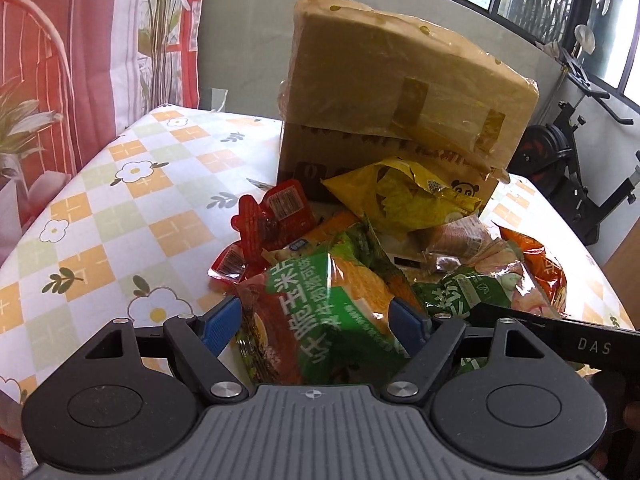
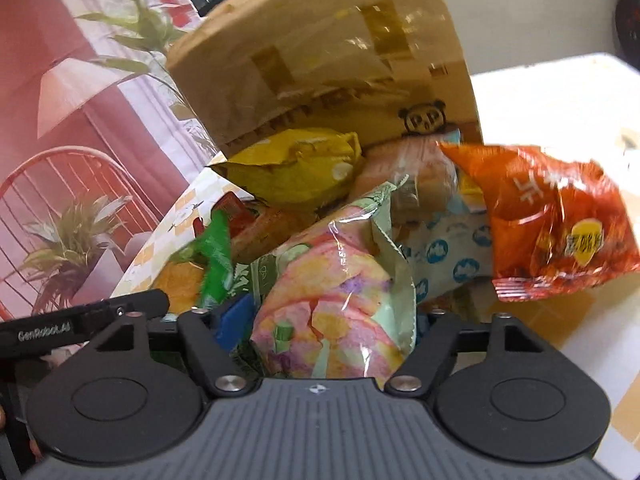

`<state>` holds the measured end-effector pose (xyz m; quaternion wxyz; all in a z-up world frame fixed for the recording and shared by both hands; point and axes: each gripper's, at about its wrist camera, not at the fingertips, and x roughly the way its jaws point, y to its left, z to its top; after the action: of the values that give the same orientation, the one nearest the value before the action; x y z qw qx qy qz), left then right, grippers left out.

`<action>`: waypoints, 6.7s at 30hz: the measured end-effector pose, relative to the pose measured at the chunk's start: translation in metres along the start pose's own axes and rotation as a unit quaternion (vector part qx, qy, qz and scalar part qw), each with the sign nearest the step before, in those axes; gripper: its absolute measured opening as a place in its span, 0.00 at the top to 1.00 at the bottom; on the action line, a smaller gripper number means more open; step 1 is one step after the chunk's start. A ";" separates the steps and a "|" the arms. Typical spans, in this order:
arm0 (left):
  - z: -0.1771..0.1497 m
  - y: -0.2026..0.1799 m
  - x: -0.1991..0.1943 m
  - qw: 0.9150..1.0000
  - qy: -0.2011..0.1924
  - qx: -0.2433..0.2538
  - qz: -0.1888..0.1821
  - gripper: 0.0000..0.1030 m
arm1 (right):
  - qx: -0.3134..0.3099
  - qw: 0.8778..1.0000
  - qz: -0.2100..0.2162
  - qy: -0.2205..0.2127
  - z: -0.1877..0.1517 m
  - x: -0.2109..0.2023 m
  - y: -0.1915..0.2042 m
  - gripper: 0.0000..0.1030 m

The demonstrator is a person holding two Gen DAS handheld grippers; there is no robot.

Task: Organize snacks
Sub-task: 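Reach the left tool into the pile and close on the green corn-chip bag, then lift the green bag with the left tool and drop it into the open box, then grasp the orange crisp bag with the right tool, then grasp the red packet with the left tool while the right tool holds the orange bag, then carry both packets to the open box and release them inside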

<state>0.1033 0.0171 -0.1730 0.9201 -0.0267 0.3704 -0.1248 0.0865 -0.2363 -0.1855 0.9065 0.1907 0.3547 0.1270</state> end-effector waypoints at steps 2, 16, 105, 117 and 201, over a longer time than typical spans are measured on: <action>0.001 0.000 0.002 1.000 0.000 -0.002 -0.003 0.20 | -0.010 1.000 -0.017 -0.010 0.000 -0.004 0.003 0.31; -0.006 0.004 0.038 0.999 0.020 -0.019 -0.018 0.16 | -0.007 0.999 -0.032 -0.014 0.000 -0.010 0.000 0.33; 0.214 -0.020 0.007 0.983 -0.159 0.083 -0.026 0.15 | -0.165 0.977 -0.037 -0.130 0.215 -0.008 -0.004 0.16; 0.133 0.017 0.014 0.995 -0.099 -0.026 0.001 0.17 | -0.144 0.981 -0.124 -0.025 0.118 -0.005 -0.035 0.13; 0.080 0.029 0.064 0.997 -0.034 0.064 0.014 0.85 | -0.061 0.991 -0.116 -0.036 0.074 -0.011 -0.033 0.54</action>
<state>0.2089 0.0256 -0.1621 0.9336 0.0329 0.3303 -0.1346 0.1329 -0.2886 -0.1434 0.9372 0.0970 0.3332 0.0350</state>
